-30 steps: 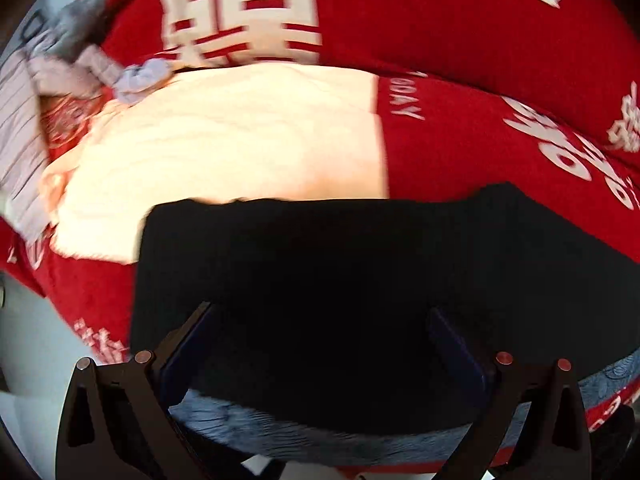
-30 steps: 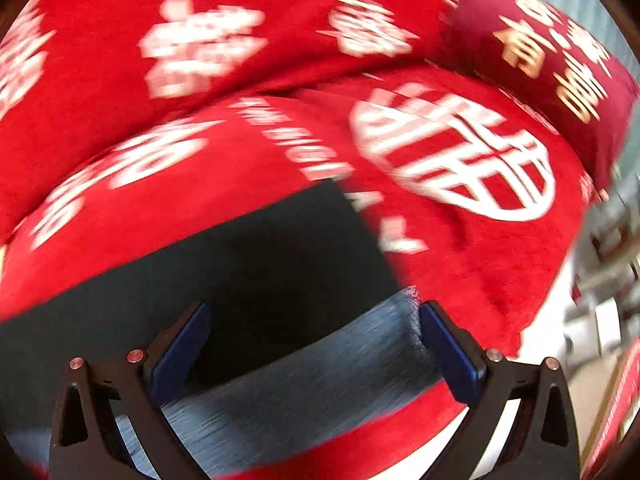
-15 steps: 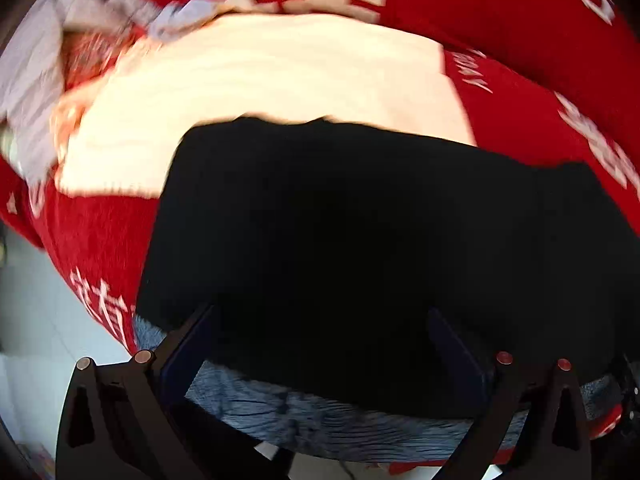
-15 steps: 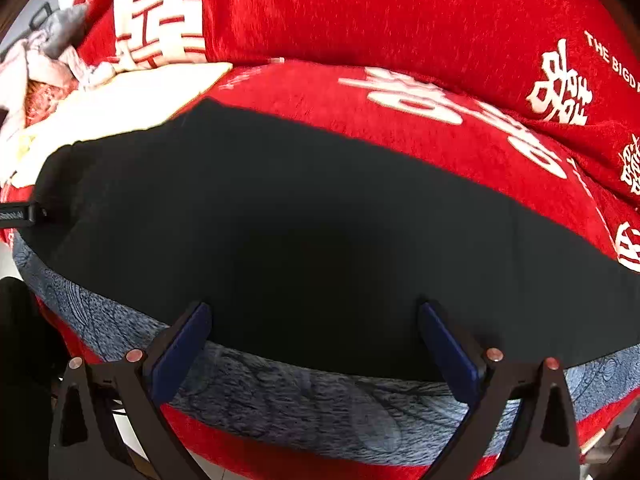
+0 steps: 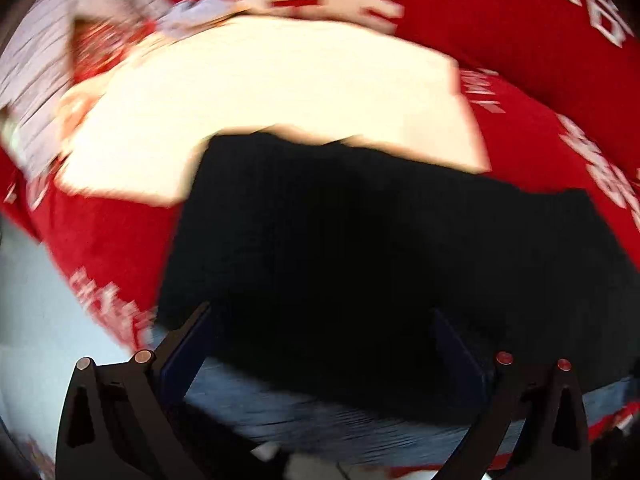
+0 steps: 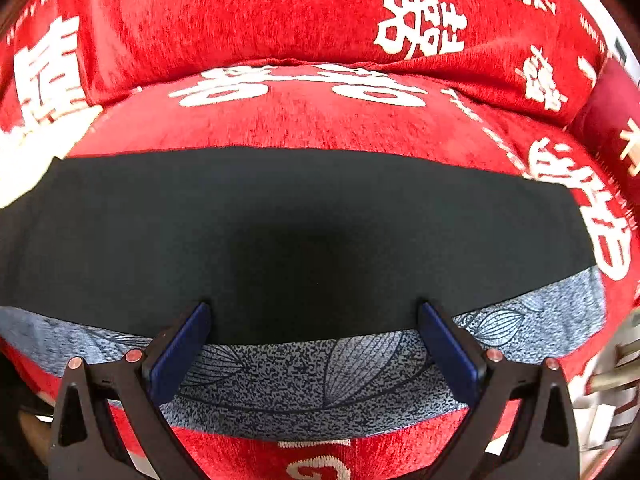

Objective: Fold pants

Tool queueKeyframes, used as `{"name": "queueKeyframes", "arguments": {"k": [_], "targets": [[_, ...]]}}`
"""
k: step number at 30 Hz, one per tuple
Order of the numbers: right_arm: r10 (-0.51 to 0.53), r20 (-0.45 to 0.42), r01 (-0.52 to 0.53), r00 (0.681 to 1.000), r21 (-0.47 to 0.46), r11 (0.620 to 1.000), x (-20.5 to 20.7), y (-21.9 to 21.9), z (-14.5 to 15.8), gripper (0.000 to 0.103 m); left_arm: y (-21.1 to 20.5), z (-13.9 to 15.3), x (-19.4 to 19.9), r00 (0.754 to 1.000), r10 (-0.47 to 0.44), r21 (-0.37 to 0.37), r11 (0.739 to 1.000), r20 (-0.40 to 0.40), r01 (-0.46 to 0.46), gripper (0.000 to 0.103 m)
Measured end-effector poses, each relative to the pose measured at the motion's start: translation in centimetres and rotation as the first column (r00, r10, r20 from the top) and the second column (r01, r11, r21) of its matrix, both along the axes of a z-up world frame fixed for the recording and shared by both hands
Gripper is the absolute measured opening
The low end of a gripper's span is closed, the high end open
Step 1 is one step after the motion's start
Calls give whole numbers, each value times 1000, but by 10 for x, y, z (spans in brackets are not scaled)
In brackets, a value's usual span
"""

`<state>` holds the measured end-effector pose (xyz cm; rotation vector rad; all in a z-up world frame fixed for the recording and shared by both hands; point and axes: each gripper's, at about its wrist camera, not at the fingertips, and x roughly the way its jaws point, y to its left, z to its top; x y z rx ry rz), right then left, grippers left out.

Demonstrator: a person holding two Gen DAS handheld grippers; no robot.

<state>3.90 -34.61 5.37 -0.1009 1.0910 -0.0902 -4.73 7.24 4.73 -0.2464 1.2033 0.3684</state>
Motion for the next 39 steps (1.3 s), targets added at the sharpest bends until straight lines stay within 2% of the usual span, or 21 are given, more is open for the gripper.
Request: {"name": "queueKeyframes", "arguments": {"k": [3,6,7,10,15,18,20,21,23,25,27,30,33,35,37,39], "targets": [[-47,8,47,999,-9,999,2,6,7,103,-44,11,37,991,-130,-2,991,38,130,103],[23,64,-23,998,9,1000,4,32,23,103,-71,-3,70,984,-180,32,983,-14,180,103],[59,71,-59,996,7,998,6,43,27,103,-71,-14,77,985,-164,53,985,-49,167,103],[168,83,-169,982,0,986,24,82,34,103,-56,-13,77,993,-103,-19,995,-50,102,103],[283,76,-286,956,28,958,72,153,27,103,-37,4,49,996,-92,63,994,-22,93,103],[318,18,-318,948,85,944,105,193,6,103,-18,-2,43,998,-51,85,995,-43,54,103],[318,-59,-315,946,59,947,128,215,-20,103,-8,-6,36,999,-31,35,999,-43,32,103],[311,-93,-309,946,35,950,135,218,-30,103,-6,-7,33,999,-27,22,999,-37,28,103],[280,-104,-271,954,91,958,147,217,-35,103,-6,-7,33,999,-37,37,999,-30,39,103],[251,-93,-245,963,73,967,147,215,-23,103,-10,-7,33,999,-42,48,998,-28,43,103],[250,-27,-249,968,35,968,136,216,-4,103,-11,-8,34,999,-40,47,998,-22,41,103],[303,10,-302,953,95,948,117,223,12,103,-11,-9,33,999,-39,49,998,-8,39,103],[356,-23,-354,934,51,934,108,244,-3,103,-11,-10,34,999,-39,45,998,-3,39,103],[364,-123,-367,923,-6,930,107,249,-30,102,-10,-9,31,999,-42,38,998,-10,43,103],[334,-79,-334,939,16,942,103,242,-23,103,-7,-7,28,999,-41,45,998,-20,42,103],[333,-67,-333,940,22,943,92,240,-10,103,-3,-2,19,999,-33,52,998,-17,34,103]]}}
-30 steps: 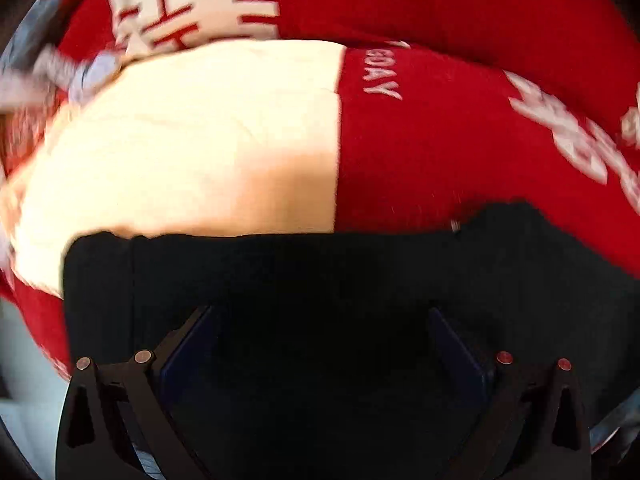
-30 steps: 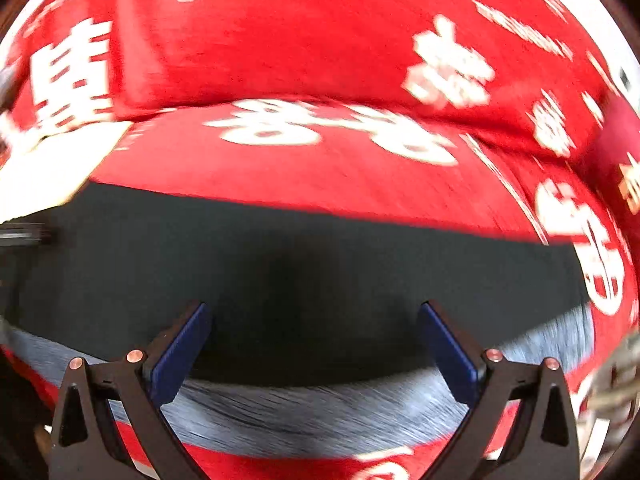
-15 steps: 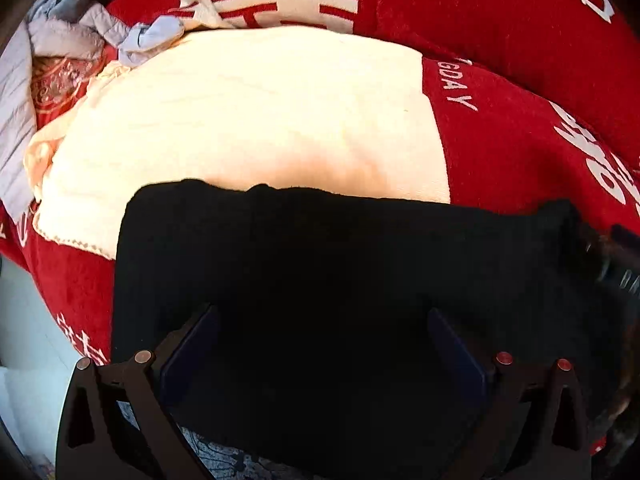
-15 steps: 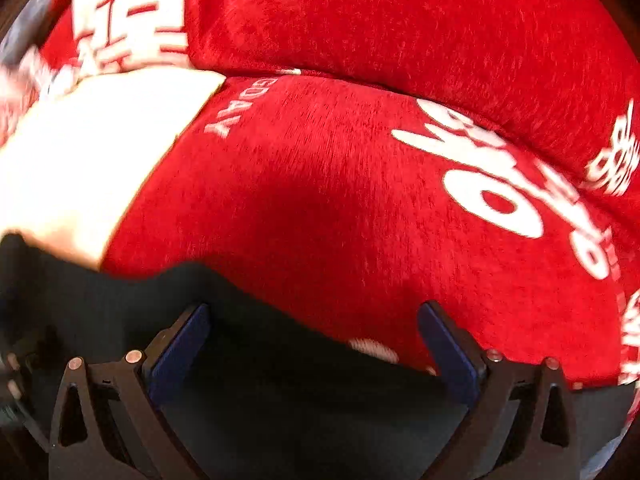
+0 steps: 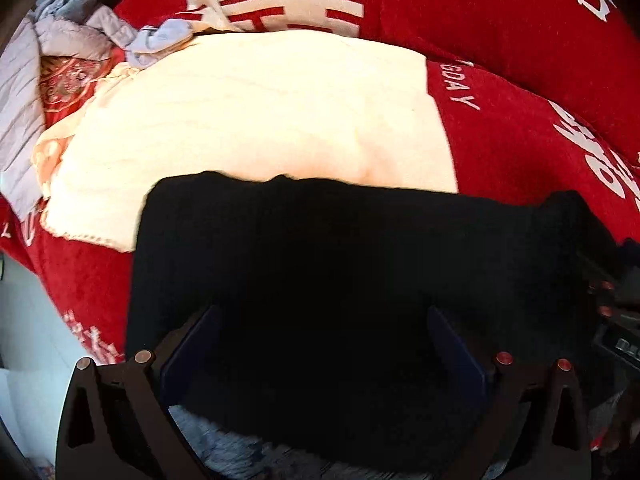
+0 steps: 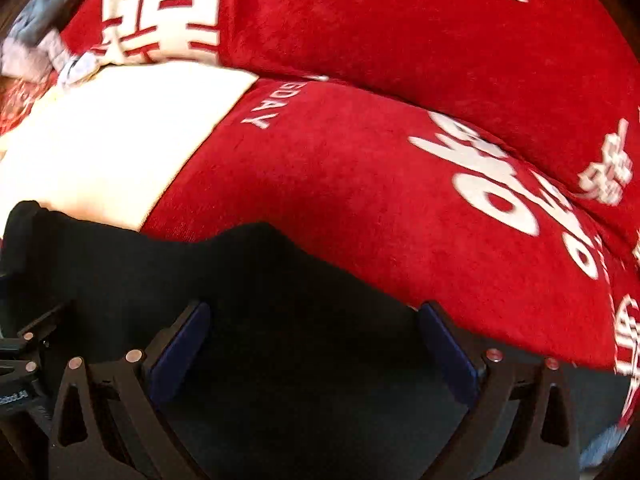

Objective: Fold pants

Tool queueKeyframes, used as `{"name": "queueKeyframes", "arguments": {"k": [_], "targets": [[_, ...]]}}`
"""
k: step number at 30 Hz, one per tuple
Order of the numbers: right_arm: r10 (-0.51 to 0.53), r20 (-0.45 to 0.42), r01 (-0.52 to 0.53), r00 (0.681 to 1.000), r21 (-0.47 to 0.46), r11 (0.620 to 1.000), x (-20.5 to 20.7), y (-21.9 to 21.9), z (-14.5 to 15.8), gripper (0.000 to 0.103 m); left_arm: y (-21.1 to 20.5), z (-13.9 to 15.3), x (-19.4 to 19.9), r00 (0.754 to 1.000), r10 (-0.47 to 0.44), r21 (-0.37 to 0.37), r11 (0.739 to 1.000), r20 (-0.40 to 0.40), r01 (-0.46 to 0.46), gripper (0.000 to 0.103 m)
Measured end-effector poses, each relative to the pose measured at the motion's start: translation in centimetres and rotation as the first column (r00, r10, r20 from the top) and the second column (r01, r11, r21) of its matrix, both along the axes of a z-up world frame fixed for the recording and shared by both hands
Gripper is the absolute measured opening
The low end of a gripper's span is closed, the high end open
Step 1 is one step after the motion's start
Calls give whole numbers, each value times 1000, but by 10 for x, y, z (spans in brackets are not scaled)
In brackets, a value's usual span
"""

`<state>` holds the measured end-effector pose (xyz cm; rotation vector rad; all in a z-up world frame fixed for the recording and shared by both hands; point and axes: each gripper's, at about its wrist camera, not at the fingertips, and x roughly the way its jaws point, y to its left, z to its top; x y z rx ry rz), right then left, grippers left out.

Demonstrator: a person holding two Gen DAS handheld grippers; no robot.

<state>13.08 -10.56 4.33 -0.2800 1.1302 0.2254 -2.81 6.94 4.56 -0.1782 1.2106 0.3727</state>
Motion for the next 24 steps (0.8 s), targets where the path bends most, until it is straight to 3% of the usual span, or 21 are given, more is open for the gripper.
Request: {"name": "queueKeyframes", "arguments": {"k": [3,5,7,11,18,24], "targets": [[42,20,-43,999,56,997,-23,1,13,103,8,2,-15,1000,11,-14,1000,22,-11,103],[89,-21,-87,996,83,993,-37,1,7,103,18,-6,-26,999,41,-19,999,1,-41,103],[109,-60,-106,992,60,993,-42,-3,-7,103,30,-18,-38,998,70,-31,997,-1,-70,103],[107,-26,-106,994,53,993,-59,-40,-8,102,41,-17,-52,997,70,-32,997,16,-69,103],[-42,-35,44,999,41,998,-73,-144,-2,102,46,-20,-61,995,99,-3,995,-3,-99,103],[-234,-32,236,972,45,971,-96,-255,1,102,32,-21,-69,992,116,42,993,-50,-114,103]]}}
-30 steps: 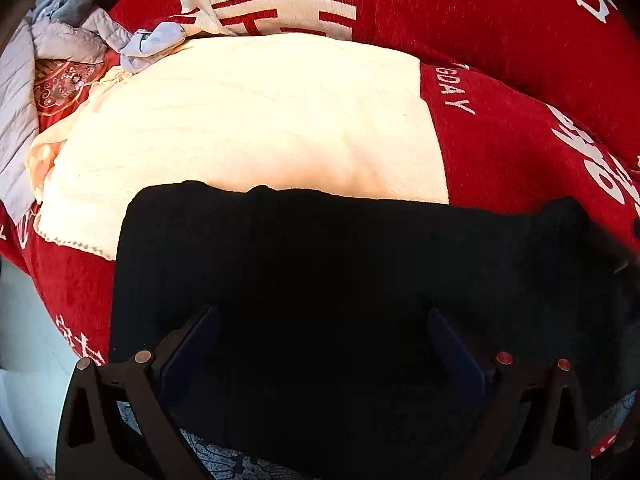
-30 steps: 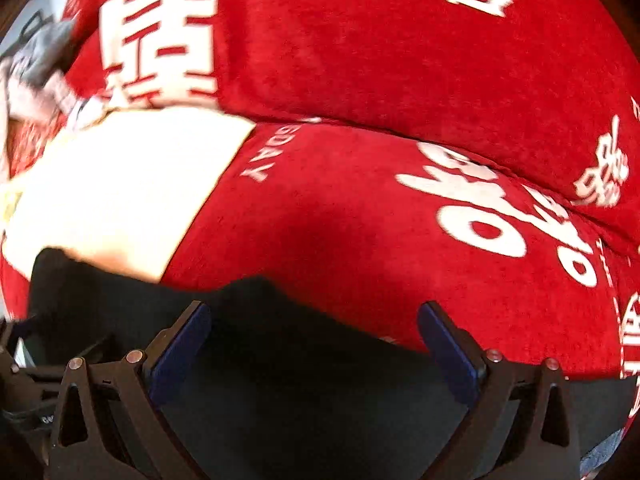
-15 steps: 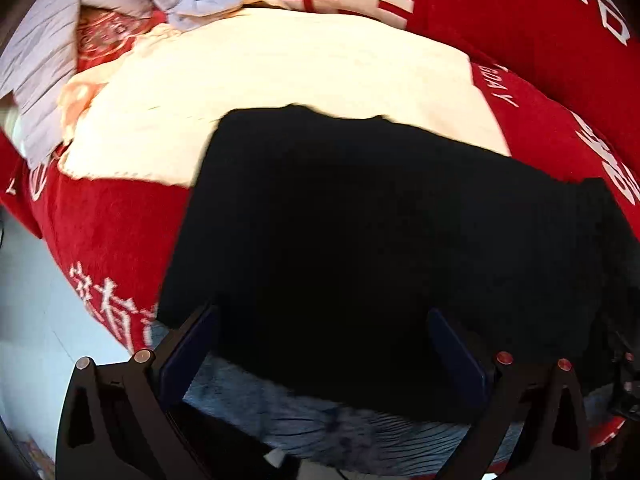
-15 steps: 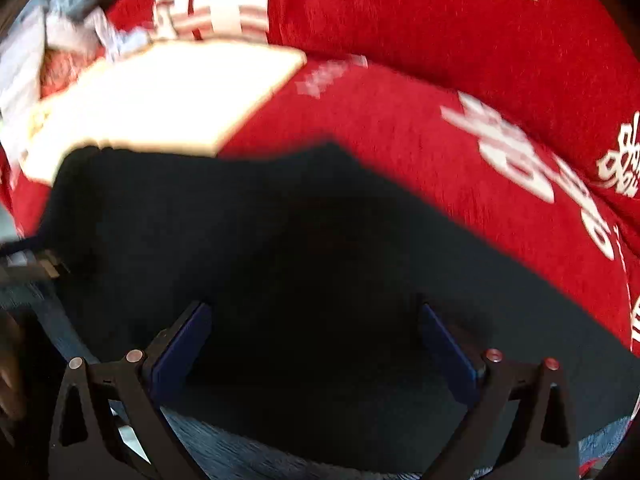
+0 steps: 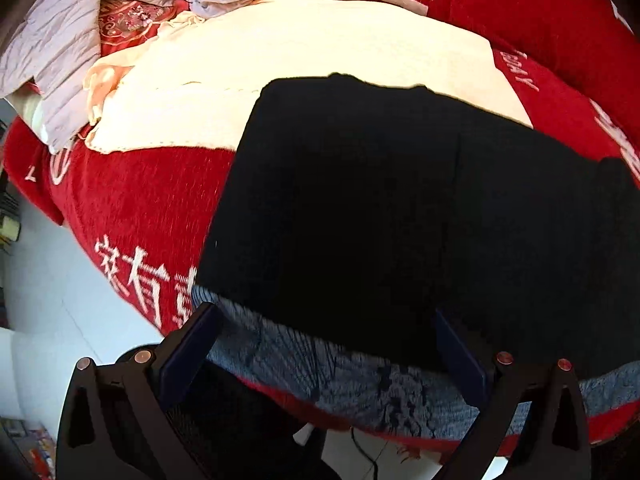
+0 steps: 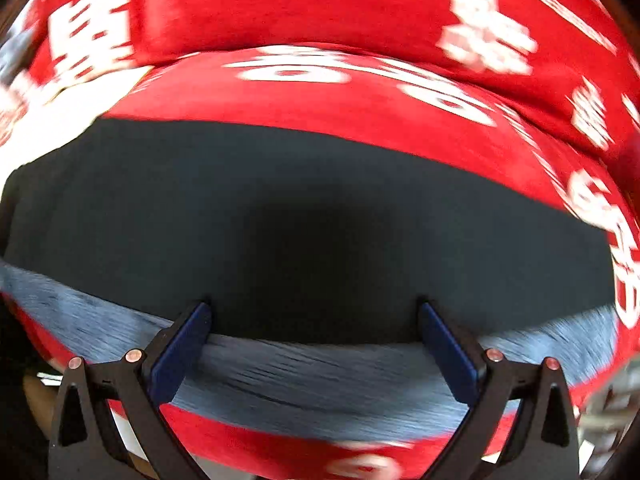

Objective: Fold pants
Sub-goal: 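Grasp the patterned edge of the pants again with both grippers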

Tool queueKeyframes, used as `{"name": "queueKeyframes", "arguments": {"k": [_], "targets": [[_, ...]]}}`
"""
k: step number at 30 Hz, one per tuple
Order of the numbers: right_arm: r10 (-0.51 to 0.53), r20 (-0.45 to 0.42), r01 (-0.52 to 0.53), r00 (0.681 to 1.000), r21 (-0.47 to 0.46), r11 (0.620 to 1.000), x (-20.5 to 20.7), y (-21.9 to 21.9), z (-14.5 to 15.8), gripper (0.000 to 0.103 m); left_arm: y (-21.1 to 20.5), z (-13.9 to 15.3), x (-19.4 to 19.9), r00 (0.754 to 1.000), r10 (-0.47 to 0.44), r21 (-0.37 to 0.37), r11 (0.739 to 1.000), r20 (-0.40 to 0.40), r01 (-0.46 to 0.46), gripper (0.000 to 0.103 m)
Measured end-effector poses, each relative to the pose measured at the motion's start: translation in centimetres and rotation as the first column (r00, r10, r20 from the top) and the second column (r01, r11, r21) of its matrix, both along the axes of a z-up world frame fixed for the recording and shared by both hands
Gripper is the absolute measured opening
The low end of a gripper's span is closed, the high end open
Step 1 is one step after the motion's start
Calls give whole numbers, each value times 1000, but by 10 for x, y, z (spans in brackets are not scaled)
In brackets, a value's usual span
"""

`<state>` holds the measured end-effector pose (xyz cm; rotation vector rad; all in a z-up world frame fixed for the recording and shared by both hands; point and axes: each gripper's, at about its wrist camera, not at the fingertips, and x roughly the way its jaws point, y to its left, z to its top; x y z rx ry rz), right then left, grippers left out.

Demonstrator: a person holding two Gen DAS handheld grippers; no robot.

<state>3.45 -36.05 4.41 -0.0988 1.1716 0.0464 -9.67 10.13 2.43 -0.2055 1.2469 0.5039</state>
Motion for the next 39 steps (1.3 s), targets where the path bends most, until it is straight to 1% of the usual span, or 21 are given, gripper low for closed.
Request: {"name": "queueKeyframes", "arguments": {"k": [2,4,6,7,8,9,11,14,16,18,19,21,23,25,27,29,30,33,34,36,39], "targets": [[-75,6,75,997,-5,997,-9,-34,0,103,-10,3,-1,1000,-5,36,999,-9,5,103],[-108,3,107,994,83,991,-18,-63,1,103,-23,9,1,1000,-16,75,997,-20,17,103],[-165,14,165,986,15,986,-25,-82,1,103,-37,16,4,999,-43,80,996,-17,44,103],[-178,14,178,984,15,984,-29,-92,0,103,-50,22,6,998,-67,68,995,0,67,103],[-206,19,205,978,51,977,-33,-106,0,103,-60,26,8,996,-90,45,995,12,90,103],[-248,16,246,969,67,967,-37,-122,-1,103,-77,29,12,992,-129,12,992,19,128,103],[-333,1,331,943,116,937,-41,-155,-4,103,-108,30,27,978,-210,-16,978,19,210,103],[-473,-22,469,881,177,865,-56,-209,-8,103,-171,27,42,936,-351,-56,935,9,351,103],[-556,-22,553,831,150,820,-68,-234,-3,103,-214,27,54,901,-433,-91,897,15,433,103],[-588,6,583,809,128,802,-78,-248,4,103,-247,29,64,872,-488,-125,864,28,488,103],[-591,11,584,806,145,799,-82,-252,6,103,-269,30,73,854,-519,-160,841,40,518,103],[-596,6,582,803,207,786,-90,-256,7,103,-299,31,86,831,-554,-197,811,47,551,103],[-593,-16,573,805,279,771,-92,-256,-1,103,-337,28,100,807,-589,-200,788,31,583,103],[-570,-30,548,821,323,771,-93,-250,-9,103,-364,23,111,789,-614,-198,772,14,605,103],[-528,-26,504,849,341,794,-90,-237,-15,103,-383,16,117,776,-630,-211,759,-2,616,103],[-493,-4,462,870,359,811,-88,-221,-15,103,-399,13,120,786,-617,-155,780,-29,607,103],[-475,6,440,880,367,819,-87,-217,-14,103,-401,13,123,804,-594,-136,799,-33,585,103],[-427,46,387,903,345,855,-66,-204,-11,103,-393,14,136,860,-509,-154,853,-31,499,103],[-410,72,366,909,328,871,-57,-201,-8,103,-389,15,142,874,-485,-154,866,-35,475,103],[-408,95,357,908,335,872,-44,-199,-3,103,-387,12,152,889,-456,-160,882,-50,444,103],[-423,107,361,900,360,860,-29,-202,-2,103,-391,11,155,888,-456,-135,885,-61,445,103]]}}
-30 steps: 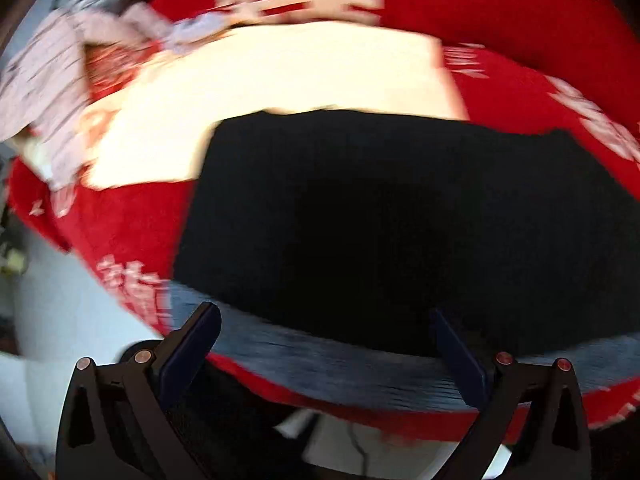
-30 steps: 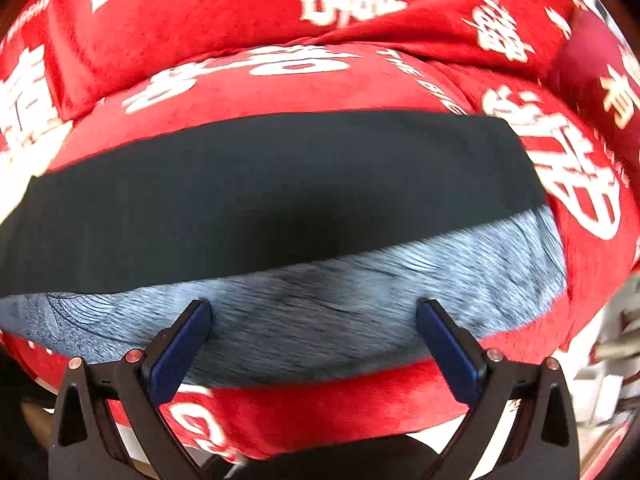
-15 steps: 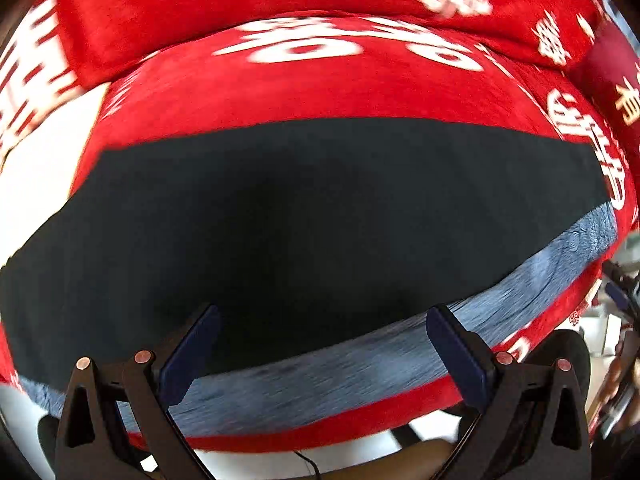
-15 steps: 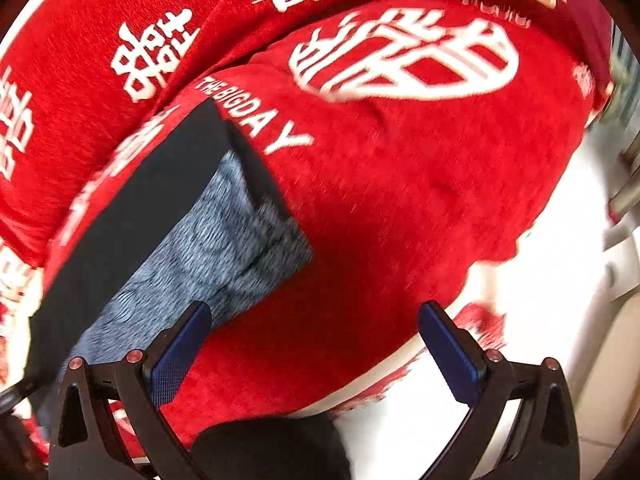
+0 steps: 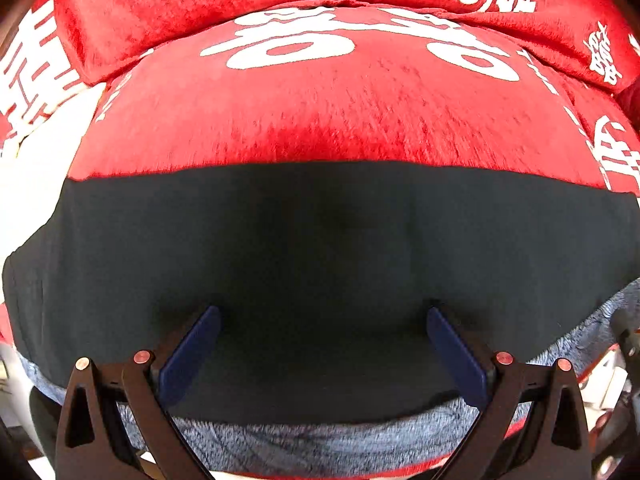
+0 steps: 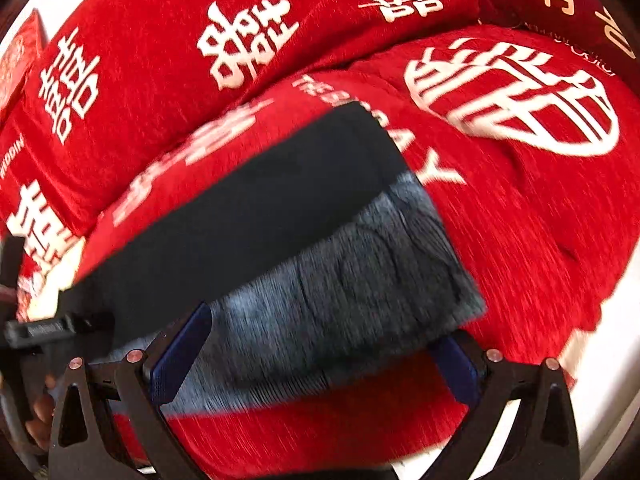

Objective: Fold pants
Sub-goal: 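Grasp the patterned edge of the pants again with both grippers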

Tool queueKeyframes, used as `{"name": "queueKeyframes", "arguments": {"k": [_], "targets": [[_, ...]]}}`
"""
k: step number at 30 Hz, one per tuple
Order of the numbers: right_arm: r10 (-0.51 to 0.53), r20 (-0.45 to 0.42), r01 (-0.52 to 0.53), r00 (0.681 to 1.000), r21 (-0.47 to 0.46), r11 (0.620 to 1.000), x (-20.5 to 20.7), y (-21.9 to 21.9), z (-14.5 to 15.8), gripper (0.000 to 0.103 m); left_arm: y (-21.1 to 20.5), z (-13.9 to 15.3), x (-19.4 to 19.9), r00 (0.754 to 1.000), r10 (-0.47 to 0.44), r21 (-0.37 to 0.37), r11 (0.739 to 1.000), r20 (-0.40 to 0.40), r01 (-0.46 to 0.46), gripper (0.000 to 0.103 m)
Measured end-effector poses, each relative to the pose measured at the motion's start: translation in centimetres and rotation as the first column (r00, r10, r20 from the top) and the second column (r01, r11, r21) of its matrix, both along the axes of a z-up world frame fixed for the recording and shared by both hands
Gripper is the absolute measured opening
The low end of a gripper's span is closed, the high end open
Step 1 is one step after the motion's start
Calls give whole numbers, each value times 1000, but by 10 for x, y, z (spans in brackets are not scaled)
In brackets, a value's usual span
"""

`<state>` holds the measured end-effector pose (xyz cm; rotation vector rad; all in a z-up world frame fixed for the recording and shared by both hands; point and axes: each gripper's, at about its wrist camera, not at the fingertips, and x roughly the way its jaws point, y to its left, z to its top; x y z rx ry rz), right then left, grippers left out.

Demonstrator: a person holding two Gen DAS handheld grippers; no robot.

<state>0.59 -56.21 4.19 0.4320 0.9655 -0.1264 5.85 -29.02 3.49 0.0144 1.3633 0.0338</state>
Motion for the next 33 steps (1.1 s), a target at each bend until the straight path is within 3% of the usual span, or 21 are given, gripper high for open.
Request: {"name": "queueKeyframes", "arguments": {"k": [5,8,9,10,12,14,19,22,25,27,28,30,33], "targets": [[74,21,-75,997,34,997,-9,11,2,98,0,-6,1,1000,3,-8,1000,25,-2,103],[67,20,-67,998,26,997,-13,10,-1,93,-6,-7,0,999,14,14,1000,37,-14,103],[53,29,-54,998,23,998,-10,7,1,84,-8,-6,-1,999,16,19,1000,42,-17,103],[38,35,-39,999,10,999,-5,5,3,61,-9,-6,-2,999,15,20,1000,46,-16,103],[22,29,-23,999,58,998,8,-3,3,32,-8,-6,-2,999,7,13,1000,50,-8,103],[13,29,-15,1000,79,997,11,-5,8,22,-8,-6,-2,999,-1,8,1000,49,0,103],[55,126,-50,990,-47,998,-5,25,49,17,-14,-4,-6,996,-32,40,999,79,29,103],[93,167,-67,982,-151,986,-10,53,78,17,-11,3,-3,998,-48,29,998,45,47,103],[167,191,-117,967,-248,962,-11,85,99,16,6,17,-7,997,-6,-19,1000,71,8,103],[223,193,-152,956,-328,932,-9,110,109,16,11,12,-9,998,-7,37,999,66,4,103],[248,191,-168,950,-356,919,-7,121,112,16,9,-1,-8,999,-44,55,998,16,43,103],[277,189,-192,942,-375,907,-5,136,116,16,14,0,-8,997,-69,18,997,29,69,103],[312,187,-216,931,-405,888,-2,160,122,16,43,13,-4,1000,8,-112,994,-11,-9,103]]}}
